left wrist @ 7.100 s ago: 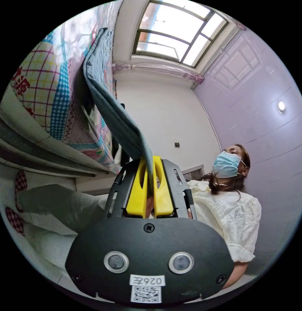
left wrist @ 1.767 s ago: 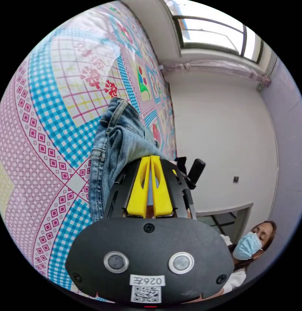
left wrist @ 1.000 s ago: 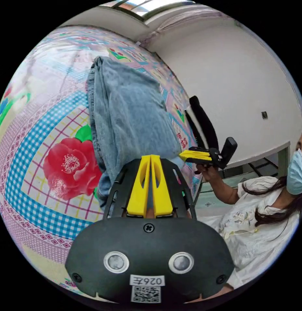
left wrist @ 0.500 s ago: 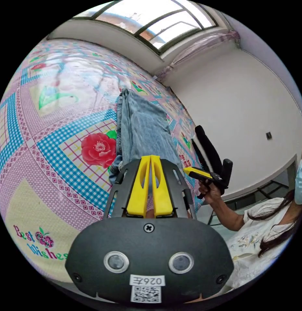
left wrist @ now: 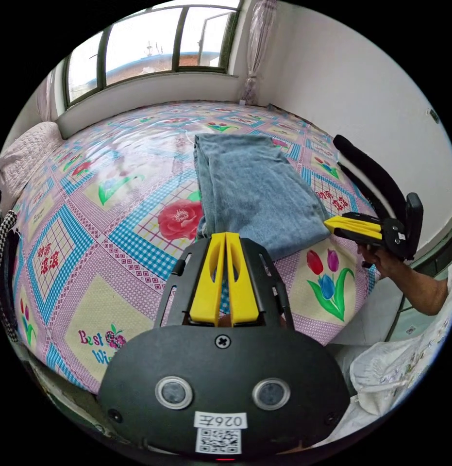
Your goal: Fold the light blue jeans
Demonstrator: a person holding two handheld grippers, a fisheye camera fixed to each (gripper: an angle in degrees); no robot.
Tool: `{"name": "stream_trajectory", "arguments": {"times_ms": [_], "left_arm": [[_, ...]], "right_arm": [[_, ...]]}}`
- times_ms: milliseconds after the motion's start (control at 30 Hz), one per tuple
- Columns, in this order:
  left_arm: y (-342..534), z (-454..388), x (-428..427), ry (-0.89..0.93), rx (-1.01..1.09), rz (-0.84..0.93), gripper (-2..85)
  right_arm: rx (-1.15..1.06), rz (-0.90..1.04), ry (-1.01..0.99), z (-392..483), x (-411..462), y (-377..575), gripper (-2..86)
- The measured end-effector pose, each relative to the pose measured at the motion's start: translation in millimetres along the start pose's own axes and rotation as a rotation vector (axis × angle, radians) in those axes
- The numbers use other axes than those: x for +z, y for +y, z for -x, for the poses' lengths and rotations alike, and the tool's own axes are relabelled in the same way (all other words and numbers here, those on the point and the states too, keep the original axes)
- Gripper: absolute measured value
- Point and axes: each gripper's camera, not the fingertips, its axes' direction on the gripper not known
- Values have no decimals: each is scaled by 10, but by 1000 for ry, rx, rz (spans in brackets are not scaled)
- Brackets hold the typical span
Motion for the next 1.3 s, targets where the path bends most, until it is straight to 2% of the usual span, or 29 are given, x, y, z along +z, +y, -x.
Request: {"name": "stream_trajectory", "arguments": {"times_ms": [167,267,367,433,600,867,1000,1300], "left_arm": [[-138,-307,-363,-11,-11,-146,-10],[-383,-465,-304,-58,33,-174,-10],[-659,-489,176,-69,44,-38,-10],[-758,-435,644,-82,13,135,-10],[-743,-482,719,-55,62,81,-10],[-975,-608,635,-53,138,87,-10],[-1166,-532,539,44,179,86,-10],[-1697,-672,256,85,333,66,-9]], "right_arm": [[76,29,-121,-166,-58,-90,-9],[100,-80,-63,-200,-267,-163,-9],[99,-111,-94,-248,-250,-291,-9],[79,38,-156,-265,129,-405,-9],[23,43,-166,-211,250,-444,-9],[31,55,-175,-137,260,-497,-9],[33,51,-140,-38,237,-507,-9],[-15,62,89,421,209,-546,-9]]}}
